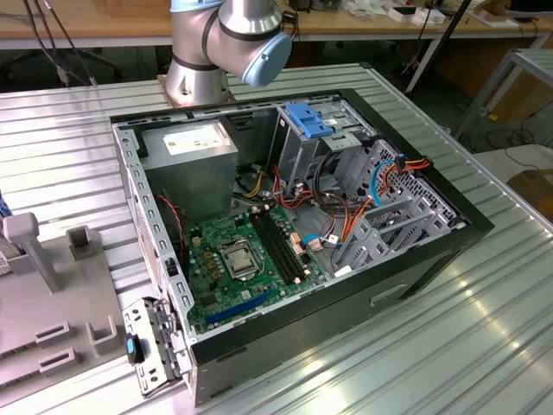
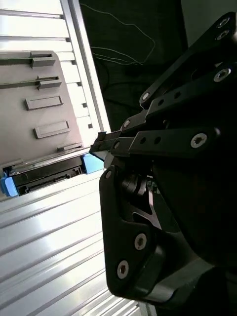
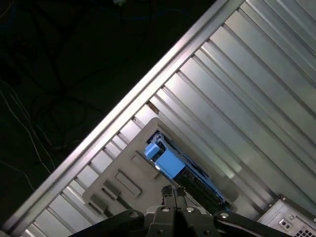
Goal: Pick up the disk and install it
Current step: 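Pick up the disk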
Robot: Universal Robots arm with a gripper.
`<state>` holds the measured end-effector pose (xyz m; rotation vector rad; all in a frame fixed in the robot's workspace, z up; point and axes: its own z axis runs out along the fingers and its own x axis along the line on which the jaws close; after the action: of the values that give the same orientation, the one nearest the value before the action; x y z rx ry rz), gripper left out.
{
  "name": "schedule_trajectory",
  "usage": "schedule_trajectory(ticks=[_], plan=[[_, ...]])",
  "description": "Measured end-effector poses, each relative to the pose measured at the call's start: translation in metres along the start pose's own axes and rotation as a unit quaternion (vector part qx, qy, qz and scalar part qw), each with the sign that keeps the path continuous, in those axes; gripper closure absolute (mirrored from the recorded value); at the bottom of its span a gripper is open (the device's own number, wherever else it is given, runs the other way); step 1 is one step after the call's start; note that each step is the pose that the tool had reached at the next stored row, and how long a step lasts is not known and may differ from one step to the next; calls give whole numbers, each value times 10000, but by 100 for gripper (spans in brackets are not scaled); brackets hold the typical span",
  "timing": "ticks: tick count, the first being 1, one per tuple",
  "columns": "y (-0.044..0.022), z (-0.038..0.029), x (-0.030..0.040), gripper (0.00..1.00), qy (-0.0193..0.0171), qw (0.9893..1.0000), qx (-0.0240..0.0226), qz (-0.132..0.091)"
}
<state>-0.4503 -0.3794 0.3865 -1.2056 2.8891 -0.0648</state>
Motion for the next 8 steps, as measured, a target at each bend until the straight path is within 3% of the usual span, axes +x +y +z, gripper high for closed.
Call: schedule_trajectory(ticks=[3, 5, 8], plan=[[0, 2, 0, 89, -9, 9994, 6, -337], [0, 2, 0, 89, -15, 9985, 11, -556], [0, 5, 0, 89, -26, 9954, 19, -958]])
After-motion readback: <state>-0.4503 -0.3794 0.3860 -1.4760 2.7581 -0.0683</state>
